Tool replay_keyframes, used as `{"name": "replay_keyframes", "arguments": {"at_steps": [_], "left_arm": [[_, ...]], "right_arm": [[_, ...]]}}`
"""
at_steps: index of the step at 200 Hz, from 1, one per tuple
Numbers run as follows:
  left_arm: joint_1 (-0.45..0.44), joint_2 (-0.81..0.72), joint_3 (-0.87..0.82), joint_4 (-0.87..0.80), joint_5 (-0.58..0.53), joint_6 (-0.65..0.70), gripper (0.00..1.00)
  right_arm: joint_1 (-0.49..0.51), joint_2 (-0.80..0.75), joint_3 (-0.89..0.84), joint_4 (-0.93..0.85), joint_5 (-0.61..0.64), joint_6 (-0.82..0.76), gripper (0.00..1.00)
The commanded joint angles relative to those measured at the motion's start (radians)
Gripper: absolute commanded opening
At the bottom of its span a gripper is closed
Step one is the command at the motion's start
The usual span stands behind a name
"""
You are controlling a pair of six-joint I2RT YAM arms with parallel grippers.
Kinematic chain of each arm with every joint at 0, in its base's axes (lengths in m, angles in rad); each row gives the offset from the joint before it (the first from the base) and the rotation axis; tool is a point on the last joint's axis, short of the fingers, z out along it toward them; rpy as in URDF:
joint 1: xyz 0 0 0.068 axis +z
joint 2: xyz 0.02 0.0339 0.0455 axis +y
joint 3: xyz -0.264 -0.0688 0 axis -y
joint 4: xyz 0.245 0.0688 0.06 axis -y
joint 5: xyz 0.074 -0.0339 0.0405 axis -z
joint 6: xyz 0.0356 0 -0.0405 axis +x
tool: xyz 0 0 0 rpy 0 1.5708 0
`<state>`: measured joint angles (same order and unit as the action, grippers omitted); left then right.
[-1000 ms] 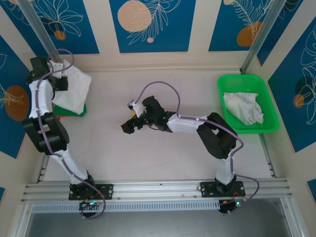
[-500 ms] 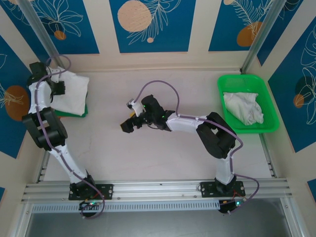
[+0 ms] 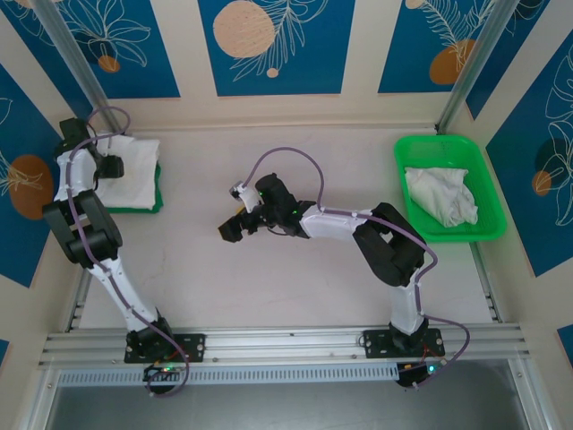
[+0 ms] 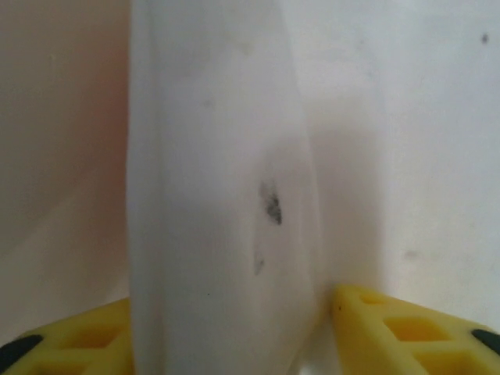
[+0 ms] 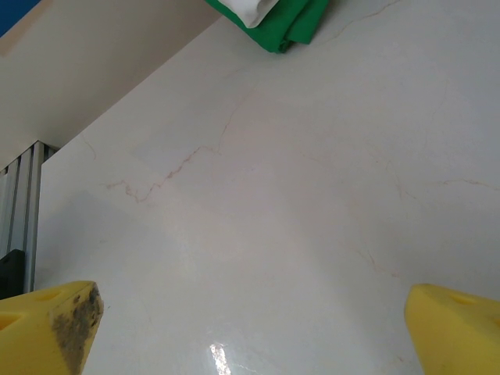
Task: Fold and stack the t-shirts
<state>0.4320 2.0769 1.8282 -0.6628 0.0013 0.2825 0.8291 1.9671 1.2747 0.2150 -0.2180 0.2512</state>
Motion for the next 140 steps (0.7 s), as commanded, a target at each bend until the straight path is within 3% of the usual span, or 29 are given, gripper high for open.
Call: {"name": "replay_keyframes", "arguments": {"at_steps": [1, 30, 80, 140], "left_arm": [[0.014, -0.031, 0.016, 0.021, -0.048, -0.019, 0.70], [0.009, -0.110, -0.018, 0.058, -0.055, -0.074, 1.00], [-0.054, -0.239, -0.108, 0.144, -0.054, -0.151, 1.00], [-0.033, -0.044, 0.010, 0.116, 0.104, -0.322, 1.00]], "right_arm": [[0.005, 0.011, 0.029, -0.011, -0.019, 0.009, 0.99], [0.005, 0.015, 0.030, -0.006, -0.021, 0.013, 0.99], [0.006, 0.021, 0.032, 0.001, -0.028, 0.020, 0.99], [0.007, 0.000, 0.000, -0.003, -0.012, 0.020, 0.99]]}}
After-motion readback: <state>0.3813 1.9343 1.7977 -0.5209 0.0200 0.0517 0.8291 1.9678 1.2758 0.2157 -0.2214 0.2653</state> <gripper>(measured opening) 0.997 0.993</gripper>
